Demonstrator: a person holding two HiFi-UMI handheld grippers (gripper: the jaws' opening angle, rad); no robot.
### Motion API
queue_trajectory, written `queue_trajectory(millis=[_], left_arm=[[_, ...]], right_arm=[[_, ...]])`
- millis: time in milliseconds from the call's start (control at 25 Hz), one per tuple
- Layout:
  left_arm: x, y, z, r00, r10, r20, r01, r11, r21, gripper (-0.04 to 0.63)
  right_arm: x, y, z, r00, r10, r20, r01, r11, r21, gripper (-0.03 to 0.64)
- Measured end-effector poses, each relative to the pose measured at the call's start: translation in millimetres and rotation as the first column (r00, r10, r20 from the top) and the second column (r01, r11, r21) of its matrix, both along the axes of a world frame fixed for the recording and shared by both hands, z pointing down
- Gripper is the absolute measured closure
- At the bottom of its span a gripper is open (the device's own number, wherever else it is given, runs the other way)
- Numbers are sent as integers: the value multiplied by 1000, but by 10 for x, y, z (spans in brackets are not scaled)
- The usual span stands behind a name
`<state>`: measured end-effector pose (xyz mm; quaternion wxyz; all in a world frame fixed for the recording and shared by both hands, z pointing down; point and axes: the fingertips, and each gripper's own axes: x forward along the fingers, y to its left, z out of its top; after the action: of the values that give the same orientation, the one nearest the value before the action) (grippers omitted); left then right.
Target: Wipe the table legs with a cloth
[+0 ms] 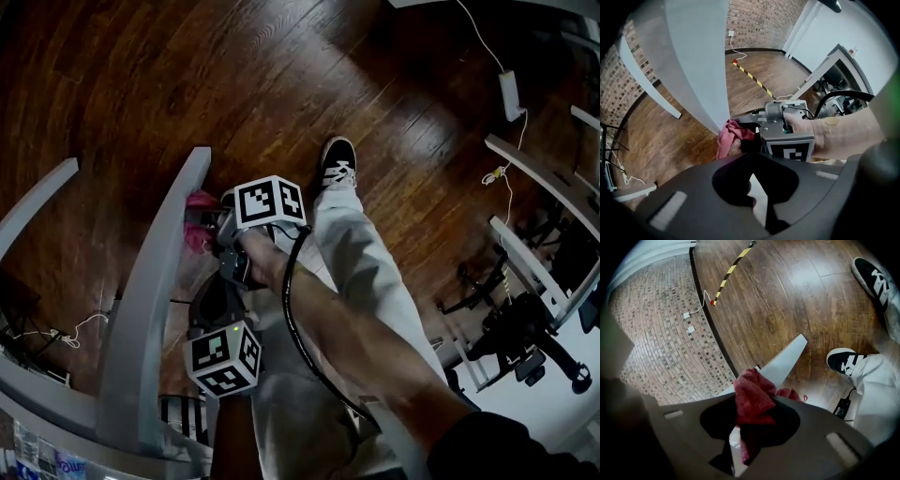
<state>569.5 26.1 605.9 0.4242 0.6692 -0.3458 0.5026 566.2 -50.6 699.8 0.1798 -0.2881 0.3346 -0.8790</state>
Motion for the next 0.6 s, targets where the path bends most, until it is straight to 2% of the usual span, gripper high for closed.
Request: queue_trajectory(millis=[240, 600], left_arm=[[22, -39, 385, 999, -5, 32, 6, 1000, -20, 594], [302, 23, 803, 1000, -15, 28, 15, 1000, -10, 594]], right_arm=[[3, 25, 562, 1000, -15, -2, 15, 1000, -20, 526], [-9, 35, 1273, 998, -62, 12, 62, 998, 2, 526]])
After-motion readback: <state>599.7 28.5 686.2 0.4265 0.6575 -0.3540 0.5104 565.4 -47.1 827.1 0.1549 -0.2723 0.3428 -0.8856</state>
